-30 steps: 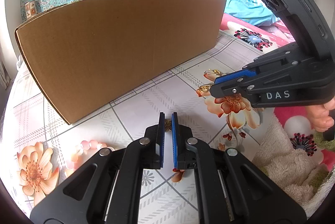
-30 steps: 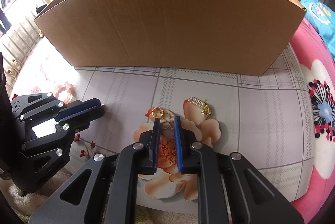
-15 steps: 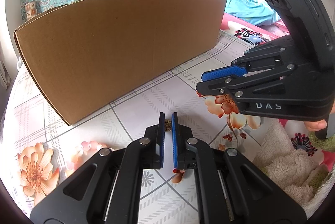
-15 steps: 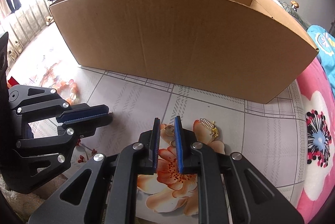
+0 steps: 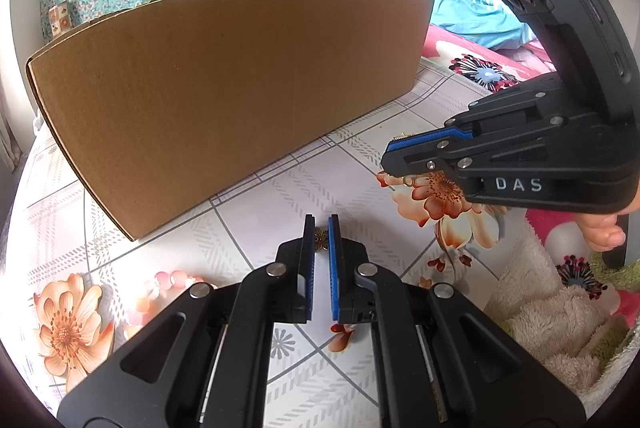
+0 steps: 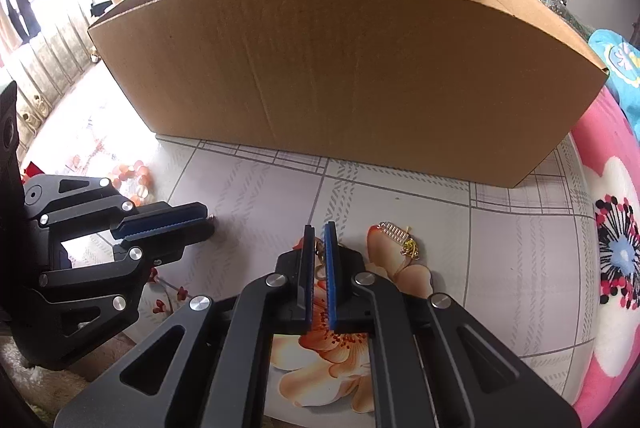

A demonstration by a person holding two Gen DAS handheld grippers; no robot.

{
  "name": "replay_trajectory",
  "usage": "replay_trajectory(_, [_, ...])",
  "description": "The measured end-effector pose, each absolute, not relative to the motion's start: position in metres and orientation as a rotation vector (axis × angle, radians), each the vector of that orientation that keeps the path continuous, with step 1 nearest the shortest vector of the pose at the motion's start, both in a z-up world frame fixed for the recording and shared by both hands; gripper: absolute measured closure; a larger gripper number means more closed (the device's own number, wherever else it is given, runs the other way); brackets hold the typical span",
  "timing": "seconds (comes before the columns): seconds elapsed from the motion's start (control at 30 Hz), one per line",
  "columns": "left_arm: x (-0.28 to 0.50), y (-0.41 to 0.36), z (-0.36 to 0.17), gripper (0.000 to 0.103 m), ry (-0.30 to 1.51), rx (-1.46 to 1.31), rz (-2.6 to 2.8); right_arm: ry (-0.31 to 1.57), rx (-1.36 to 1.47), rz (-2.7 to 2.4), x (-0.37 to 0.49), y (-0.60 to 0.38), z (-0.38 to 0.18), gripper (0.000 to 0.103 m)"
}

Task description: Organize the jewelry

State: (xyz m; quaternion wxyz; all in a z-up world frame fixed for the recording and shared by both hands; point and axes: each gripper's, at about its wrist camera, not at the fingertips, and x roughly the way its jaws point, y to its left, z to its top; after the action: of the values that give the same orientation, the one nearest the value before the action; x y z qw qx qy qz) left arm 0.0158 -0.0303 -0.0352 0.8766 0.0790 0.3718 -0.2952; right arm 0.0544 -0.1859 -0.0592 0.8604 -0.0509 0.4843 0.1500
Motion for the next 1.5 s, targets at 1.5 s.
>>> replay_trajectory(1.5, [0.009,-0.025,-0.031,0.087,0.775,0.252,-0.542,1.006,0.084,0.374,0.035,-0.206,-0.062,0.079])
